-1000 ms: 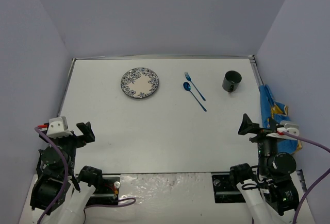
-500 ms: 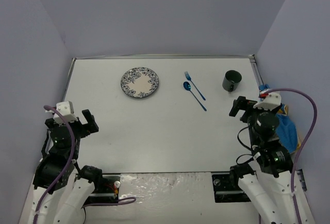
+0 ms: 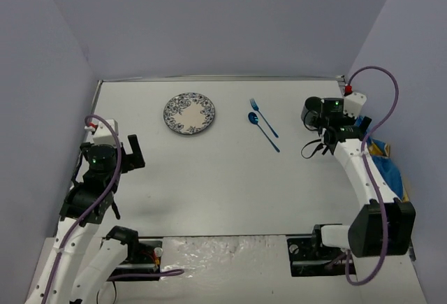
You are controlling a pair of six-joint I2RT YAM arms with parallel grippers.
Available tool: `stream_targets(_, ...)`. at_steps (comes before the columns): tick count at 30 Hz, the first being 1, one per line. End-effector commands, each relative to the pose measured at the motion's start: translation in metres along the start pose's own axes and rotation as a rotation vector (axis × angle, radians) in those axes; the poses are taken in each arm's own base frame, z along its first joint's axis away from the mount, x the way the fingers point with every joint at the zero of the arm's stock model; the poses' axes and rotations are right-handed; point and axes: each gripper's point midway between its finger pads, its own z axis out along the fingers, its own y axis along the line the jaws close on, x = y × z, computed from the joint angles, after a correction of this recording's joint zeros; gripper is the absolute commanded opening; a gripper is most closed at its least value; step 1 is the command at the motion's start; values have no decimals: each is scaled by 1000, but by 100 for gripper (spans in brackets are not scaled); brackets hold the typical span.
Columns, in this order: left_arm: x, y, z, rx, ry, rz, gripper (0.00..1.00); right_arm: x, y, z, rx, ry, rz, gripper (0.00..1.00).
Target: Set the dinner table for one person
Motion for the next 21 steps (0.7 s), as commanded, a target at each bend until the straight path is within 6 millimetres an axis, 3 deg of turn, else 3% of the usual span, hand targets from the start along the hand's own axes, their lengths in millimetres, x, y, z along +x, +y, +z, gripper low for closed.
stream_targets(1,-20,-3,-1,20,-86,-34,97,-18,-42,48,225,-3,123,100)
stream_targets(5,-18,-2,-3,20,-87,-34,97,-3,-61,79,283,73,166,100)
stream_targets(11,-17,2,-4,6,-90,-20,97,18,-65,118,320,166,92,100)
stream_targets(21,-12,0,-3,14,-70,-14,97,57,-67,154,296,264,37,99)
